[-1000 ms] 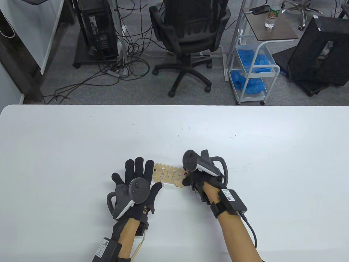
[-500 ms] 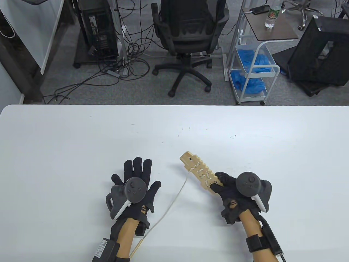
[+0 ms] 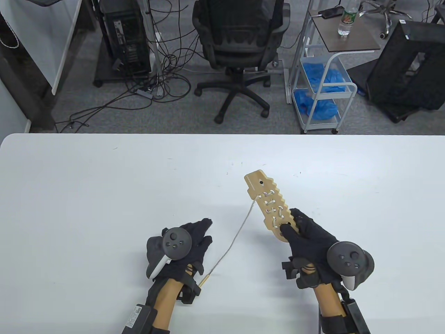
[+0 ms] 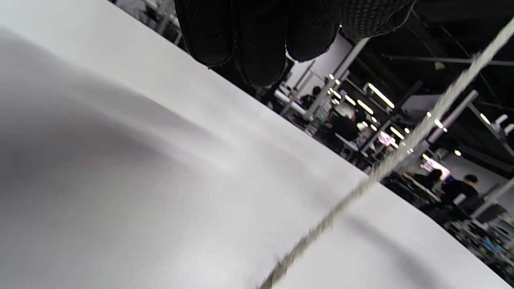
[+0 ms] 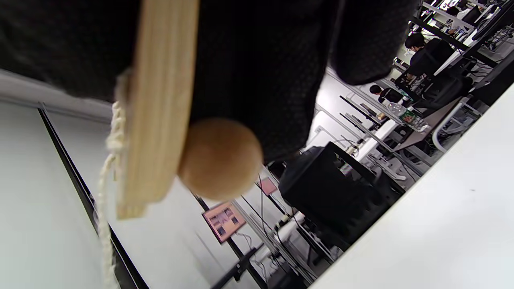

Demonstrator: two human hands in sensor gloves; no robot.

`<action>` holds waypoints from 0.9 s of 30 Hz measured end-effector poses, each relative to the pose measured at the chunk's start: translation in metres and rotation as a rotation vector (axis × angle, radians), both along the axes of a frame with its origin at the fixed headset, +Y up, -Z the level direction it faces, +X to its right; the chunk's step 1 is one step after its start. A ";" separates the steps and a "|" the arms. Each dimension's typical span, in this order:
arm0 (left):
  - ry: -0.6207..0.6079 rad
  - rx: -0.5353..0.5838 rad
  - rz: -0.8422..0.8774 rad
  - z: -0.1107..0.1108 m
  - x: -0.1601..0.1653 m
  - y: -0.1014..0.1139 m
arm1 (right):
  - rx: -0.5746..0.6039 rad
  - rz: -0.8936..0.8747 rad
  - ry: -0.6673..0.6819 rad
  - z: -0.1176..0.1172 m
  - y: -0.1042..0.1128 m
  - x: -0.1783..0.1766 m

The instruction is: Remove rope from all holes on crocodile lacing toy

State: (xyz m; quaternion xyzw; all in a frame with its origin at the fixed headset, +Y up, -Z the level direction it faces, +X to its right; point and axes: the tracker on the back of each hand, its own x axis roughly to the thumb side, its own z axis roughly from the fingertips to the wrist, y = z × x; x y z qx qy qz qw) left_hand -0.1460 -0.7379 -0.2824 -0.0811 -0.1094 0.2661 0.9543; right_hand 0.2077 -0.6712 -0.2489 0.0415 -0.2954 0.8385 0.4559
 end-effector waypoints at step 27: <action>-0.194 -0.002 -0.340 0.017 0.091 -0.029 | 0.216 -0.209 0.185 0.039 0.041 -0.022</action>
